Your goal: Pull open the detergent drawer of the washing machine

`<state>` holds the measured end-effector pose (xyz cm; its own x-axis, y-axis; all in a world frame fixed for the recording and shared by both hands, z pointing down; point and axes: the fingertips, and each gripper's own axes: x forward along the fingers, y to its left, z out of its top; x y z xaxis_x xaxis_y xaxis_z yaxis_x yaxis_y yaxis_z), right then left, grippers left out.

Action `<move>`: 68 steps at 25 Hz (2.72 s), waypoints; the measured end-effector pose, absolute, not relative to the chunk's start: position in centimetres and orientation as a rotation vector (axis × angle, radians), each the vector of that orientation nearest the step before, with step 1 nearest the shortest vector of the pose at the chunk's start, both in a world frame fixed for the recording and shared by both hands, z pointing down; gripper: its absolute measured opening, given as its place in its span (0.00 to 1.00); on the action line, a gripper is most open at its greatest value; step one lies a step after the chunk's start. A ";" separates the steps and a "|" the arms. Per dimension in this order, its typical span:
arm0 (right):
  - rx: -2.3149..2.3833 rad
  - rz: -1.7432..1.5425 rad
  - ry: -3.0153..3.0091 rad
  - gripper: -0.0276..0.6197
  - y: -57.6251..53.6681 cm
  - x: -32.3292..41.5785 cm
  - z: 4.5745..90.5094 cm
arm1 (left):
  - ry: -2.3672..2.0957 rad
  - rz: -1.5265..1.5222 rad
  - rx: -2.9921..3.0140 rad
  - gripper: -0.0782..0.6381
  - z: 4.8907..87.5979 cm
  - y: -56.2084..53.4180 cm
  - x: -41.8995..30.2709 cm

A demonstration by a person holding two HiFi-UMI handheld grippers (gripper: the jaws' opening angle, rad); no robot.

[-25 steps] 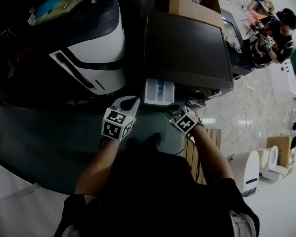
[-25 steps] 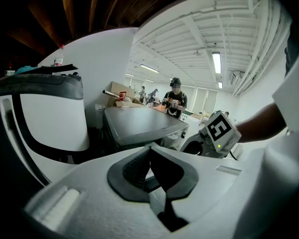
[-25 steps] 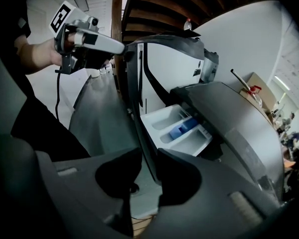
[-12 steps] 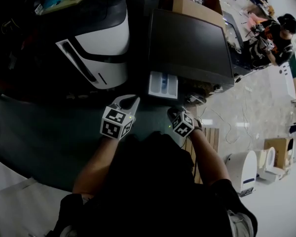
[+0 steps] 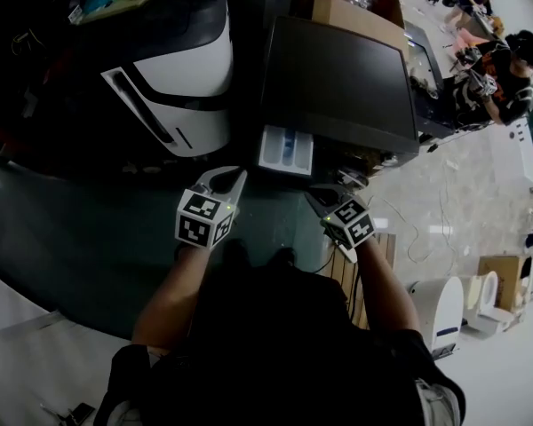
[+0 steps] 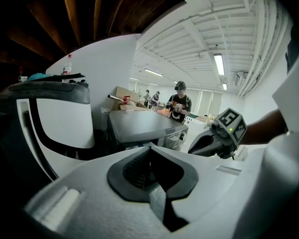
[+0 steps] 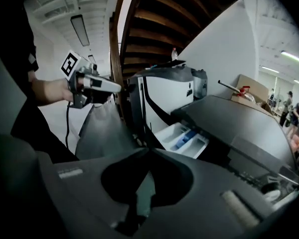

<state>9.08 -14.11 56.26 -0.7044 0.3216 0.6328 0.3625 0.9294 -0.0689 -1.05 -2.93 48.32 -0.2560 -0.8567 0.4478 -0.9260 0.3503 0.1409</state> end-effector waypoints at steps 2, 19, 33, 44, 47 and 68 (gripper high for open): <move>-0.505 -0.053 -2.473 0.05 -14.3 9.3 54.0 | -2.169 0.207 1.560 0.12 48.1 -4.3 -0.5; -0.481 0.053 -2.750 0.05 -18.8 10.1 43.4 | -2.229 0.198 1.695 0.12 41.6 -13.0 -0.1; -0.300 0.090 -2.895 0.05 -24.1 9.5 37.1 | -2.319 0.219 1.747 0.12 36.7 -14.5 -1.4; -0.010 0.182 -3.194 0.05 -28.2 9.2 27.0 | -2.457 0.165 1.718 0.12 31.1 -15.1 -3.6; 0.050 0.158 -3.257 0.05 -26.8 9.4 25.7 | -2.471 0.131 1.725 0.12 30.4 -15.2 -2.9; 0.026 0.133 -3.161 0.05 -25.2 8.0 29.6 | -2.461 0.132 1.682 0.12 32.8 -14.0 -3.8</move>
